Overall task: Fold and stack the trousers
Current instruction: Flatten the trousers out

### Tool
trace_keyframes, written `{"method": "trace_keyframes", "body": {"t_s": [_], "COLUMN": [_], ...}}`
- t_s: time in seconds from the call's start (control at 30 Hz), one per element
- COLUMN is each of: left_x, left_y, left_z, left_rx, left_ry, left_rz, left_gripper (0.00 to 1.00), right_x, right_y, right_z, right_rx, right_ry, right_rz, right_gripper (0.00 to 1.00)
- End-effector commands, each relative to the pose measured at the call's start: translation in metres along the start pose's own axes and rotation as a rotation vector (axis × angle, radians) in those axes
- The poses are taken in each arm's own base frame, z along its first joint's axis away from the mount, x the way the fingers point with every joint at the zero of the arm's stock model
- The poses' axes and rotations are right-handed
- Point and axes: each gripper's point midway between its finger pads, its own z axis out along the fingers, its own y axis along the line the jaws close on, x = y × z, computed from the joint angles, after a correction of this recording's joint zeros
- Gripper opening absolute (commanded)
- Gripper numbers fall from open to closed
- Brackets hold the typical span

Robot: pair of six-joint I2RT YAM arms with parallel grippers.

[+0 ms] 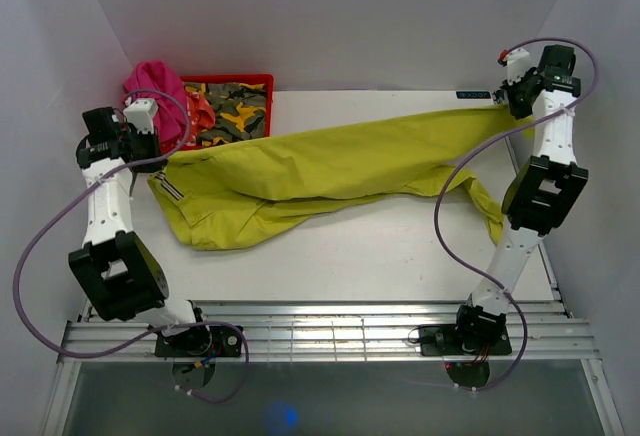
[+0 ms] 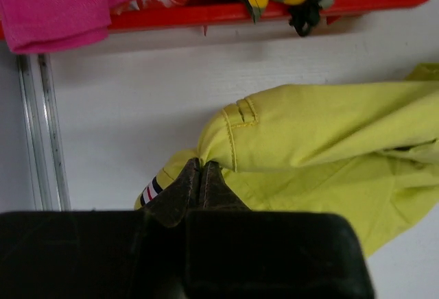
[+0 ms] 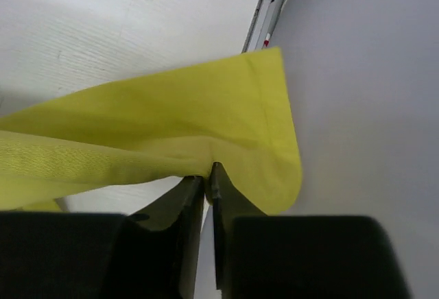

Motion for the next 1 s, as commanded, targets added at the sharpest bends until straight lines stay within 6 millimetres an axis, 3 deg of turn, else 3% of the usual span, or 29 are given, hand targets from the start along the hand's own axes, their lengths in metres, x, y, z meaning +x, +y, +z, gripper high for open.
{"method": "trace_keyframes", "body": {"t_s": [0.0,0.03,0.07,0.1,0.13,0.2,0.3,0.37,0.4,0.43,0.47,0.5,0.53,0.57,0.6,0.63,0.7,0.73,0.77,0.8,0.97], "left_x": [-0.054,-0.05,-0.046,-0.05,-0.054,-0.057,-0.038,0.003,0.013,0.033,0.064,0.077,0.086,0.099,0.125,0.132,0.159,0.164,0.17,0.18,0.186], "left_y": [0.025,0.024,0.024,0.023,0.019,0.011,-0.005,-0.025,-0.033,-0.042,-0.053,-0.056,-0.06,-0.065,-0.071,-0.074,-0.079,-0.081,-0.082,-0.084,-0.078], "left_z": [0.012,0.018,0.029,0.027,0.022,0.007,-0.016,-0.025,-0.037,-0.043,-0.041,-0.044,-0.05,-0.05,-0.048,-0.05,-0.047,-0.047,-0.046,-0.041,-0.027], "left_rx": [-0.041,-0.023,0.01,0.027,0.046,0.071,0.114,0.203,0.227,0.26,0.308,0.321,0.319,0.332,0.365,0.364,0.376,0.374,0.375,0.373,0.316], "left_ry": [-0.104,-0.069,-0.037,-0.035,-0.034,-0.045,-0.006,0.093,0.096,0.14,0.198,0.217,0.219,0.236,0.28,0.281,0.325,0.32,0.32,0.321,0.256], "left_rz": [-0.006,-0.027,-0.027,-0.017,-0.008,0.067,0.178,0.198,0.272,0.272,0.258,0.275,0.286,0.288,0.284,0.289,0.27,0.274,0.273,0.271,0.303], "left_gripper": [0.05,0.3,0.44,0.63,0.96,0.98,0.98,0.98,0.98,0.98,0.98,0.98,0.98,0.98,0.98,0.98,0.98,0.98,0.98,0.98,0.98], "right_x": [-0.033,-0.03,-0.033,-0.034,-0.034,-0.029,-0.003,0.022,0.037,0.066,0.081,0.095,0.122,0.137,0.144,0.165,0.175,0.179,0.196,0.198,0.222], "right_y": [-0.004,0.003,0.016,0.023,0.026,0.035,0.05,0.059,0.077,0.088,0.098,0.107,0.125,0.129,0.129,0.144,0.154,0.155,0.172,0.173,0.183], "right_z": [0.011,0.014,0.017,0.013,0.008,-0.017,-0.058,-0.08,-0.101,-0.108,-0.115,-0.129,-0.129,-0.134,-0.139,-0.139,-0.144,-0.14,-0.138,-0.139,-0.116], "right_rx": [0.143,0.137,0.111,0.089,0.071,0.024,-0.082,-0.163,-0.253,-0.318,-0.366,-0.404,-0.466,-0.479,-0.465,-0.507,-0.508,-0.488,-0.518,-0.488,-0.414], "right_ry": [0.001,0.033,0.041,0.042,0.042,0.048,0.083,0.126,0.156,0.211,0.242,0.272,0.33,0.353,0.351,0.391,0.396,0.387,0.41,0.399,0.398], "right_rz": [-0.011,-0.03,-0.044,-0.044,-0.043,-0.065,-0.111,-0.112,-0.128,-0.101,-0.097,-0.109,-0.087,-0.074,-0.092,-0.068,-0.067,-0.071,-0.057,-0.06,-0.054], "right_gripper": [0.18,0.46,0.65,0.83,0.93,0.9,0.9,0.9,0.91,0.93,0.94,0.96,0.97,0.98,0.98,0.98,0.98,0.97,0.97,0.95,0.91]}}
